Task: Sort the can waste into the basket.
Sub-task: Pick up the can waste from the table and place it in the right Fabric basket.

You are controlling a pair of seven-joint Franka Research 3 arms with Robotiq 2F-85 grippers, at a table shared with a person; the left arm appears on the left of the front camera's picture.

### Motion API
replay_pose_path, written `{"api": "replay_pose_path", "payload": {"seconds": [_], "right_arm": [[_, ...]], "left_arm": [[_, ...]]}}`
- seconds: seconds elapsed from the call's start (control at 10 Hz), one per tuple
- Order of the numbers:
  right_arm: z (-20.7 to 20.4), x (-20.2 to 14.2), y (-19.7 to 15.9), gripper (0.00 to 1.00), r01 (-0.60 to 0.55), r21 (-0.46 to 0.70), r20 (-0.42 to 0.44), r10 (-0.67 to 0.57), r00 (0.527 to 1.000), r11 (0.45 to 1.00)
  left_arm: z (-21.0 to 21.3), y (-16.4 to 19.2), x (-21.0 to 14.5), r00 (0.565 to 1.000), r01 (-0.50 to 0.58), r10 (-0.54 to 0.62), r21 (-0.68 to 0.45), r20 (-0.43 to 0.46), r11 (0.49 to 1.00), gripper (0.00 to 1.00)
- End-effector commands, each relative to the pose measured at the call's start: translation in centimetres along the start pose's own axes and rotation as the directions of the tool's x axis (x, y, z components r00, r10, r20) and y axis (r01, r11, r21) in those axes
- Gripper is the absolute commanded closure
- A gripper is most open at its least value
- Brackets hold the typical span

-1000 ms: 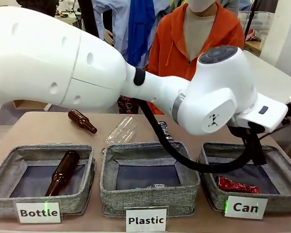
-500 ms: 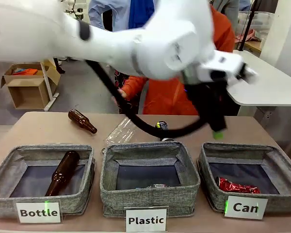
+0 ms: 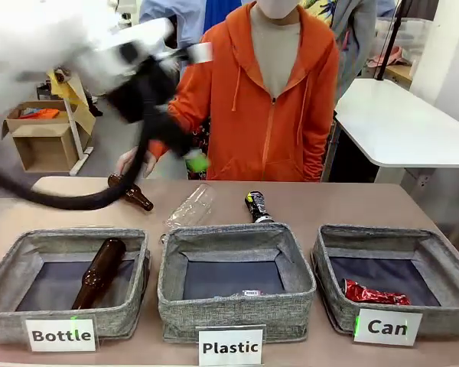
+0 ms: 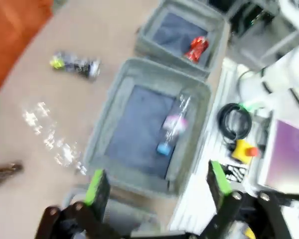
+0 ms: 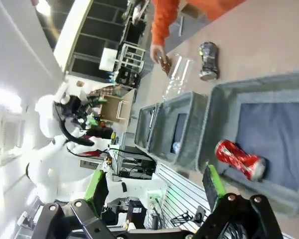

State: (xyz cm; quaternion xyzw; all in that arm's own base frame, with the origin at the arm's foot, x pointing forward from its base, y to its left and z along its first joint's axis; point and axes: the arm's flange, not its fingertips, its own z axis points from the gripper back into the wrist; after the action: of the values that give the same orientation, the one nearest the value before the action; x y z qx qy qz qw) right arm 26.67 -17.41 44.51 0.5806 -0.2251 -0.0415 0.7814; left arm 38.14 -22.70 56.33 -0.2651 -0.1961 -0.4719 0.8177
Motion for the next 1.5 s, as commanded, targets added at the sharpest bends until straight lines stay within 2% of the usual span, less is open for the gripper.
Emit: {"api": "replay_pose_path", "payload": {"seconds": [0.0, 0.2, 0.3, 0.4, 0.5, 0.6, 0.7, 0.8, 0.9, 1.0, 1.2, 1.3, 1.4], "right_arm": [[-5.3, 0.1, 0.9, 0.00, 0.029, 0.015, -0.035, -0.028, 0.999, 0.999], [-10.2, -0.5, 0.8, 0.00, 0.073, 0.059, -0.137, -0.065, 0.989, 0.996], [-11.9, -0.5, 0.6, 0.00, 0.112, 0.105, -0.198, -0.090, 0.976, 0.988], [-13.4, -0.5, 0.6, 0.00, 0.170, 0.166, -0.253, -0.125, 0.959, 0.971], [-14.3, -0.1, 0.3, 0.00, 0.199, 0.203, -0.250, -0.145, 0.957, 0.959], [-14.8, 0.2, -0.2, 0.00, 0.212, 0.218, -0.226, -0.162, 0.961, 0.953], [-13.4, 1.5, 0.0, 0.00, 0.127, 0.160, -0.258, -0.083, 0.962, 0.979], [-13.4, 1.5, 0.0, 0.00, 0.127, 0.160, -0.258, -0.083, 0.962, 0.979], [-13.4, 1.5, 0.0, 0.00, 0.127, 0.160, -0.258, -0.083, 0.962, 0.979], [-13.4, 1.5, 0.0, 0.00, 0.127, 0.160, -0.258, -0.083, 0.962, 0.979], [-13.4, 1.5, 0.0, 0.00, 0.127, 0.160, -0.258, -0.083, 0.962, 0.979], [-13.4, 1.5, 0.0, 0.00, 0.127, 0.160, -0.258, -0.083, 0.962, 0.979], [-13.4, 1.5, 0.0, 0.00, 0.127, 0.160, -0.258, -0.083, 0.962, 0.979]], "left_arm": [[5.8, 3.7, -10.2, 0.978, -0.193, 0.191, 0.018, 0.078, 0.981, 0.00], [10.7, 8.9, -18.9, 0.918, -0.362, 0.376, -0.119, 0.125, 0.924, 0.00], [11.7, 11.0, -22.6, 0.904, -0.374, 0.410, -0.237, 0.125, 0.897, 0.00], [12.7, 12.7, -26.2, 0.835, -0.456, 0.528, -0.338, 0.158, 0.823, 0.00], [14.2, 13.7, -29.2, 0.752, -0.495, 0.637, -0.491, 0.171, 0.717, 0.00], [15.8, 14.8, -31.9, 0.584, -0.608, 0.801, -0.582, 0.134, 0.541, 0.00], [17.9, 14.8, -34.8, 0.411, -0.668, 0.902, -0.631, 0.129, 0.395, 0.00], [20.2, 14.3, -37.8, 0.388, -0.623, 0.910, -0.685, 0.148, 0.377, 0.00], [22.3, 14.0, -40.0, 0.333, -0.627, 0.924, -0.688, 0.188, 0.366, 0.00], [24.4, 12.9, -42.9, 0.299, -0.615, 0.925, -0.694, 0.234, 0.374, 0.00], [27.1, 8.6, -46.0, 0.209, -0.640, 0.920, -0.665, 0.330, 0.384, 0.00], [28.1, 6.7, -47.6, 0.190, -0.643, 0.902, -0.645, 0.386, 0.412, 0.00], [28.0, 5.3, -48.3, 0.224, -0.644, 0.872, -0.605, 0.436, 0.468, 0.00]]}}
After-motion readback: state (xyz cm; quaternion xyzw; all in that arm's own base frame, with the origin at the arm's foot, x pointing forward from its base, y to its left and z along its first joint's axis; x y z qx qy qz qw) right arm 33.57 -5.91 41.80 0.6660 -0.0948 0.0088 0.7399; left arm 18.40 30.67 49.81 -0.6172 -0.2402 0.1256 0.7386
